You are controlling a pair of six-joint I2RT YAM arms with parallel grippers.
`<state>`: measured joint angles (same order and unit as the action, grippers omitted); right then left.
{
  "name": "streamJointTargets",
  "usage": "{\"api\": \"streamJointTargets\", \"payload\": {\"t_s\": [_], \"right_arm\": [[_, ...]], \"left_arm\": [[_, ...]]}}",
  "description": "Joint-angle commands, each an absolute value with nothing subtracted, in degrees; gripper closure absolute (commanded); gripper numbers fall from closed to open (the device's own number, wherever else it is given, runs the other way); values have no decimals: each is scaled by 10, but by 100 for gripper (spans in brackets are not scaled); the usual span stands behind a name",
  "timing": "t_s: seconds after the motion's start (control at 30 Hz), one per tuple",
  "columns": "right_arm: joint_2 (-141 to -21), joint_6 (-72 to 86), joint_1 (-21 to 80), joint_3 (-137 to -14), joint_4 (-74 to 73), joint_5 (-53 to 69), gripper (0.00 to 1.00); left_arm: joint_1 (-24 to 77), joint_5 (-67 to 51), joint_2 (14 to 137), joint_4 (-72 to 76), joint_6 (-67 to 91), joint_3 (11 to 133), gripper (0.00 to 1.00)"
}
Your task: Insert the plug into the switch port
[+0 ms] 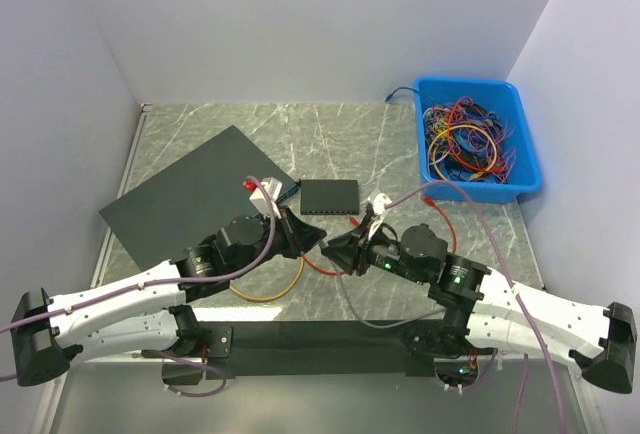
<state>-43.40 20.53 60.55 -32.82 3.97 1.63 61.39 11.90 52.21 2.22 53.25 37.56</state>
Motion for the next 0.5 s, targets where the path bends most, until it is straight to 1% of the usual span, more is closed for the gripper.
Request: {"api": "streamJointTargets", "payload": {"t_s": [0.0,0.2,0.47], "right_arm": [[-446,185,627,-347,35,-27,62],[-459,185,643,-349,37,-51,65],[-473,182,644,-355,33,-64,65]], "left_arm": [[615,121,523,33,535,394,100],[615,119,523,38,539,390,99],[615,120,522,40,537,386,99]]}}
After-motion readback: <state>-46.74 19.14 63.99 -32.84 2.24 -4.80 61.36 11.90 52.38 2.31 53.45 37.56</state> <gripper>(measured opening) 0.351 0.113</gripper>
